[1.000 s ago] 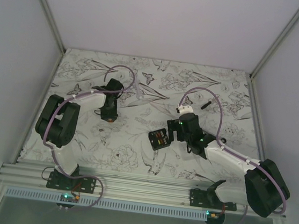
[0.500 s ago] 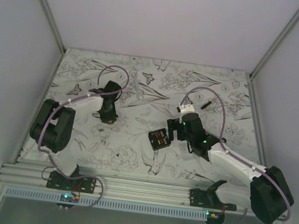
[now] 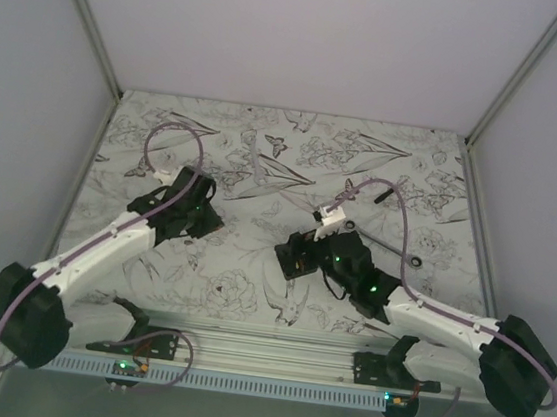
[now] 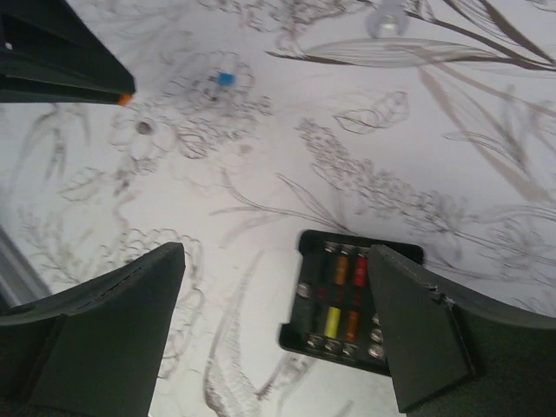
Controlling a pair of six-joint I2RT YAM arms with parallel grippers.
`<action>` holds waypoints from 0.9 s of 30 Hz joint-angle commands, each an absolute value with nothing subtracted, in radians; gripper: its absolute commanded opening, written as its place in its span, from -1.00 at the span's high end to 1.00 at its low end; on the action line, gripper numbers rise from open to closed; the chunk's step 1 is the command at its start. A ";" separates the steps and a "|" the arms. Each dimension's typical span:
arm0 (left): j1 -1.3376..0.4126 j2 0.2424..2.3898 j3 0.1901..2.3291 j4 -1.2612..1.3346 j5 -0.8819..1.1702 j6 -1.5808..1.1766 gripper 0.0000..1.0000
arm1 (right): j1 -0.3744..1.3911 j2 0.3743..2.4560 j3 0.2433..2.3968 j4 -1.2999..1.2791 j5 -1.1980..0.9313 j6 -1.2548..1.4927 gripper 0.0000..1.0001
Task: Snap on the fuse box
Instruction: Pick up the fuse from the center of the board.
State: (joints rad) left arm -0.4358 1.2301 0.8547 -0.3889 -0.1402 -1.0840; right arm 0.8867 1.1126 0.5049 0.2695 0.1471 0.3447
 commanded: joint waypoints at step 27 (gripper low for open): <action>-0.653 1.012 0.852 -0.388 -0.206 -1.663 0.58 | 1.088 1.532 0.554 1.167 0.242 0.449 -0.21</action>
